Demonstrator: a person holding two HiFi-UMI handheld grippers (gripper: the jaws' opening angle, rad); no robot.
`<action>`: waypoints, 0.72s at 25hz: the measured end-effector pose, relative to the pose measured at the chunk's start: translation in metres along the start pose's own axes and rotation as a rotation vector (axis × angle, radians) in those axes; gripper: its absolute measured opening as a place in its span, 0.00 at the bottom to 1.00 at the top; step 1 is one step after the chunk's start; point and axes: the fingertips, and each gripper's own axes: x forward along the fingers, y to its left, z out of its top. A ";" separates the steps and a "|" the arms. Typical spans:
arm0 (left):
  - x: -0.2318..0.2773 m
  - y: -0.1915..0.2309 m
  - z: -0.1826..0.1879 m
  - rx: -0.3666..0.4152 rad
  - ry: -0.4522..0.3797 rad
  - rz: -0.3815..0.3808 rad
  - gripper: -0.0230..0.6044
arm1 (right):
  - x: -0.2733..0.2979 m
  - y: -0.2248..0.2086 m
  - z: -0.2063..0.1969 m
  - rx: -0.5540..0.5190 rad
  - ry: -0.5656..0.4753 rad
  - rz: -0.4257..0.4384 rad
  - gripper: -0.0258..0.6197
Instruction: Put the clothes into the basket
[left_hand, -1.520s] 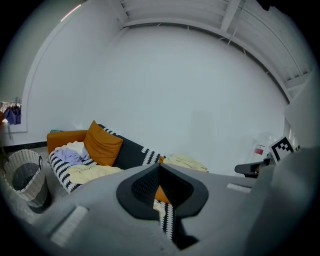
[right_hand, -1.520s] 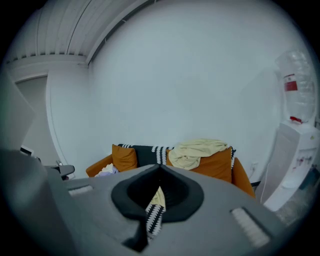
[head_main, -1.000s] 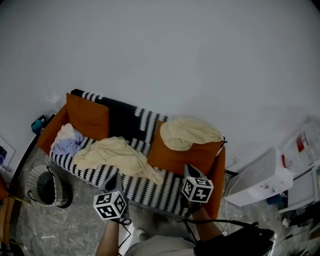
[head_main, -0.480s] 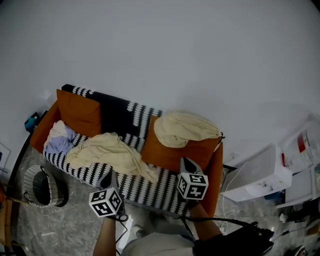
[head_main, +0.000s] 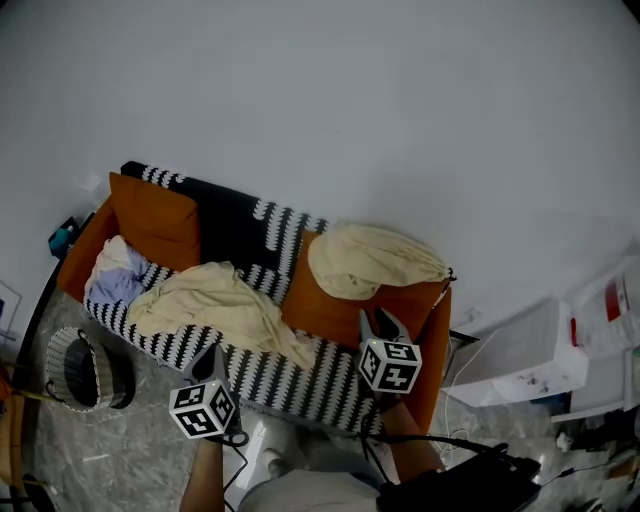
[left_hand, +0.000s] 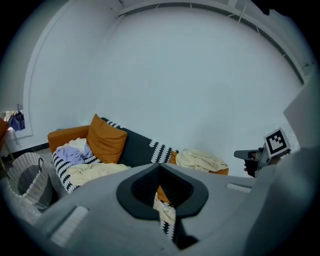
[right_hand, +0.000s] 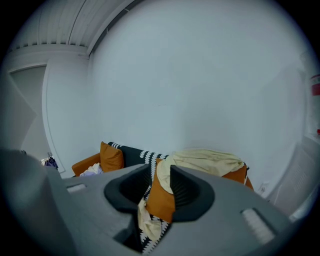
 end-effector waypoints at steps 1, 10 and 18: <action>0.003 0.000 0.000 -0.001 0.003 0.004 0.03 | 0.005 -0.002 0.001 -0.008 0.009 0.002 0.24; 0.027 0.001 -0.012 -0.009 0.051 0.043 0.03 | 0.059 -0.012 -0.005 -0.233 0.110 0.057 0.37; 0.037 0.012 -0.022 -0.031 0.072 0.115 0.03 | 0.129 -0.020 -0.011 -0.403 0.207 0.094 0.44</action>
